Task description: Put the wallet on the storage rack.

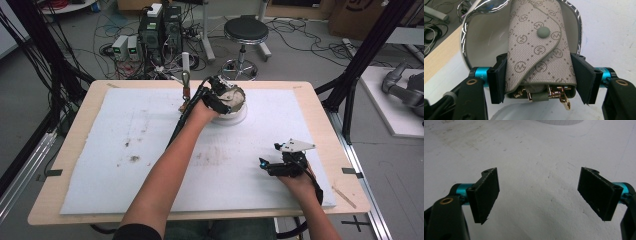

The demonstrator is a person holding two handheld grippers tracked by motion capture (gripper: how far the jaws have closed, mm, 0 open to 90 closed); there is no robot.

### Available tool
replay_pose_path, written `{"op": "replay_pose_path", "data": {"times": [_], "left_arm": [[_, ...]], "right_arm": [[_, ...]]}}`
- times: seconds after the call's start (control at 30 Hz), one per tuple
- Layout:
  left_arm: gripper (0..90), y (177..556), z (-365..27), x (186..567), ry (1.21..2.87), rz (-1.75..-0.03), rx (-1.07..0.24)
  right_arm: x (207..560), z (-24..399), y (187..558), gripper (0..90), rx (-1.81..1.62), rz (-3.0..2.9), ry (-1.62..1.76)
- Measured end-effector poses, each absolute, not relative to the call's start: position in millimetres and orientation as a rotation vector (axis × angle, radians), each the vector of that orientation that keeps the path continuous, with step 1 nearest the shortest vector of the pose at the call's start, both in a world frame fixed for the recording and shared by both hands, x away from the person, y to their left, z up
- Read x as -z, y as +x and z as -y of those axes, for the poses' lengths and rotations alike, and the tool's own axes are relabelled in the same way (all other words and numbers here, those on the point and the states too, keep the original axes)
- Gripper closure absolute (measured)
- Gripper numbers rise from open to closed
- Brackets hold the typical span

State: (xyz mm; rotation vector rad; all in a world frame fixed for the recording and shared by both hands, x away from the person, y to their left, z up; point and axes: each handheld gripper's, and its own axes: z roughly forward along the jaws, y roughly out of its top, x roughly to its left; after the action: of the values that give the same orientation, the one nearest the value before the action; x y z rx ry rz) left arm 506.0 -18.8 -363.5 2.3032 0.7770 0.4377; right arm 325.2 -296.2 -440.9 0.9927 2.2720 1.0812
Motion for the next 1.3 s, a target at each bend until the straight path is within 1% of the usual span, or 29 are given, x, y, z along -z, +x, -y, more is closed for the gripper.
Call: {"op": "replay_pose_path", "data": {"times": [0.27, 0.47, 0.7, 0.9, 1.03, 1.1, 1.3], "left_arm": [[34.1, 508.3, 21.5, 367.8, 2.285, -0.79, -0.446], [30.1, 506.7, 19.7, 363.1, 2.245, -0.787, -0.475], [26.7, 504.7, 10.1, 354.5, 2.198, -0.781, -0.447], [23.3, 493.8, 1.0, 346.8, 2.173, -0.743, -0.429], [22.7, 485.0, -7.0, 344.3, 2.143, -0.724, -0.421], [21.8, 475.7, -16.4, 343.3, 2.126, -0.71, -0.42], [19.6, 463.1, -31.6, 340.4, 2.08, -0.69, -0.401]], "right_arm": [[441.2, 295.7, 324.8, 17.9, -1.079, -2.276, 0.987], [441.6, 295.7, 325.2, 17.9, -1.077, -2.278, 0.99], [441.7, 296.3, 325.0, 17.9, -1.077, -2.278, 0.989], [441.4, 296.2, 324.8, 17.9, -1.077, -2.277, 0.992], [441.1, 296.0, 324.5, 17.9, -1.077, -2.278, 0.986], [440.7, 295.6, 324.3, 17.9, -1.075, -2.276, 0.987], [440.6, 293.8, 325.3, 17.9, -1.072, -2.273, 0.984]]}}
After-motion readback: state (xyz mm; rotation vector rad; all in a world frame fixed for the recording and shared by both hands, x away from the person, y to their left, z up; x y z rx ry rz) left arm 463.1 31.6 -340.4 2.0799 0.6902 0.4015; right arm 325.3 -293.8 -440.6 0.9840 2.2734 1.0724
